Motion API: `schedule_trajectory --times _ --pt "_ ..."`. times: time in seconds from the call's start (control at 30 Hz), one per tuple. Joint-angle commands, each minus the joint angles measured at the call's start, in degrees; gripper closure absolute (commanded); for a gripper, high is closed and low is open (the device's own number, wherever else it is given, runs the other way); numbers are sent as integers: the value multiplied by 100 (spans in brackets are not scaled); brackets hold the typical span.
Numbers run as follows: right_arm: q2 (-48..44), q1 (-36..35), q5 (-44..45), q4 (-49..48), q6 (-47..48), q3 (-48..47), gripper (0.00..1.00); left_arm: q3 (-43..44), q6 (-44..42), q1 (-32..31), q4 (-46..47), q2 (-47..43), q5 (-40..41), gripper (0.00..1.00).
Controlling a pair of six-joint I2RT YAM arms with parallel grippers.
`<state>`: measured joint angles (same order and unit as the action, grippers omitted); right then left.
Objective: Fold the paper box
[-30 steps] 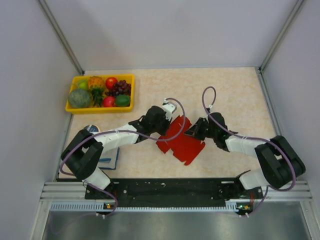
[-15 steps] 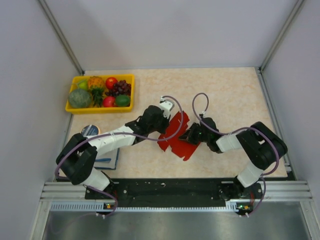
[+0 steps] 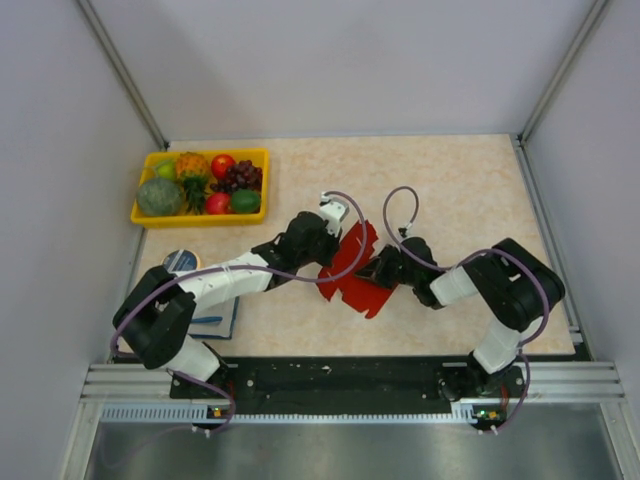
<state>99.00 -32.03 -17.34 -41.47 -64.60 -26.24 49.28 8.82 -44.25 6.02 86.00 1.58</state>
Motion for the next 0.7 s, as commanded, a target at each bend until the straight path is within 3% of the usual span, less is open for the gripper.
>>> schedule_trajectory --times 0.0,0.67 --pt "-478 -57 64 -310 61 66 100 -6 76 -57 -40 137 105 100" --pt "-4 -93 126 -466 -79 312 100 -85 94 -66 154 110 149 100"
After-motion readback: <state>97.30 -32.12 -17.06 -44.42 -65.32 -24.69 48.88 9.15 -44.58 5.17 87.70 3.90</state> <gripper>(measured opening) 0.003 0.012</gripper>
